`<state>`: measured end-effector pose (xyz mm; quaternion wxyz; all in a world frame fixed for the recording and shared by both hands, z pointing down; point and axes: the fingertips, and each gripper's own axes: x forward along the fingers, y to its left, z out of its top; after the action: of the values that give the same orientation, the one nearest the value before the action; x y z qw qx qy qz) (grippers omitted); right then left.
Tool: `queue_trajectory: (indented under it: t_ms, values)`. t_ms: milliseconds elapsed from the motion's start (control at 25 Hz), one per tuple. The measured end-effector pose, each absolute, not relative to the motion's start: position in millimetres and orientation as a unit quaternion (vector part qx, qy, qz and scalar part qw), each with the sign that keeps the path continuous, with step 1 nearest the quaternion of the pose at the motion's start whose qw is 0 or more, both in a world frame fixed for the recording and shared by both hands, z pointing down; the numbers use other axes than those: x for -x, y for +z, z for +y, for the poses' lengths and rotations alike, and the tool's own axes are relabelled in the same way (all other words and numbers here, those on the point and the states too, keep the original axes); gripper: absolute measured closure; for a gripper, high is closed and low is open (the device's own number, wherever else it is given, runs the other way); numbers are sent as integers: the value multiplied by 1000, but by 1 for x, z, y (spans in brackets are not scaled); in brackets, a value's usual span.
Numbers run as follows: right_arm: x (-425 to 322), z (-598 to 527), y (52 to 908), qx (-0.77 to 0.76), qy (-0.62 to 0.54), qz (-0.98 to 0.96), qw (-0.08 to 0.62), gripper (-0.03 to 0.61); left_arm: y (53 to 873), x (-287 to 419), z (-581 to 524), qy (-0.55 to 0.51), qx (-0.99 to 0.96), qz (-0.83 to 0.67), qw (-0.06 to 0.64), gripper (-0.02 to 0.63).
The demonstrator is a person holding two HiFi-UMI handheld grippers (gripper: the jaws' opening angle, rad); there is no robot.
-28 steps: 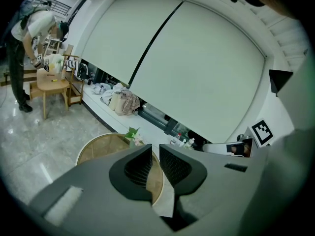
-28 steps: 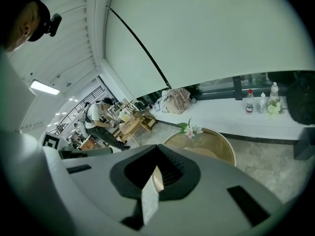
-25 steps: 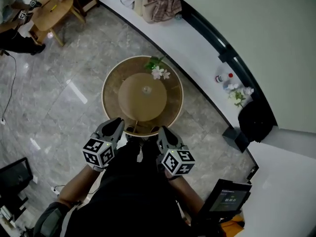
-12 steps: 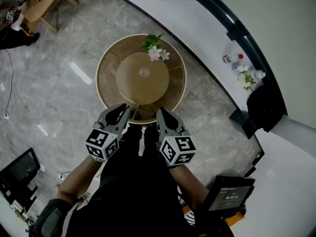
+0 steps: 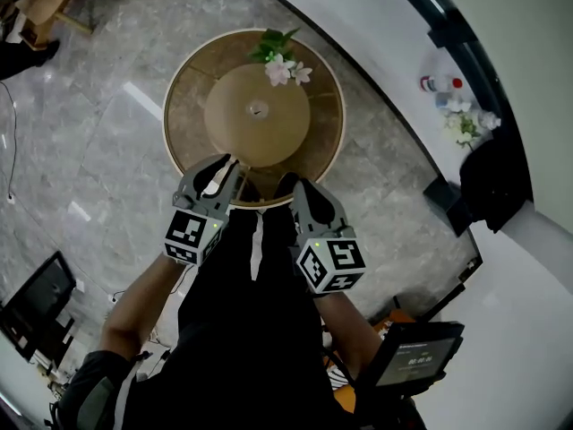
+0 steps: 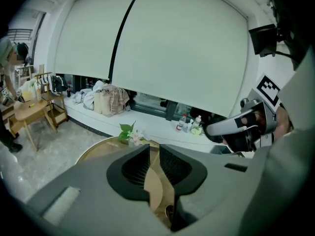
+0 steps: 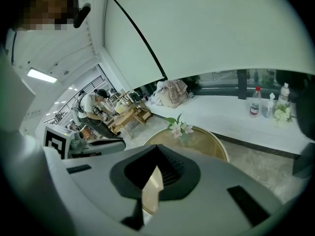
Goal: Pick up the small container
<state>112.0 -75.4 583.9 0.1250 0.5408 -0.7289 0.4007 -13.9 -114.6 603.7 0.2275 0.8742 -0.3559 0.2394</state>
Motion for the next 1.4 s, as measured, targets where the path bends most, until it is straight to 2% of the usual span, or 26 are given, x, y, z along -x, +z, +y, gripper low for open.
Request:
queue_trajectory:
  t_ms: [280, 520, 1400]
  values:
    - [-122, -75, 623, -538, 424, -715, 136, 573, 660, 3, -139, 260, -870, -354, 225, 561]
    - [-120, -70, 656, -532, 447, -705, 144, 572, 705, -3, -161, 262, -871, -353, 219, 518]
    - [-138, -58, 719, -536, 506, -659, 148, 572, 838, -17, -200, 337, -853, -331, 223, 275]
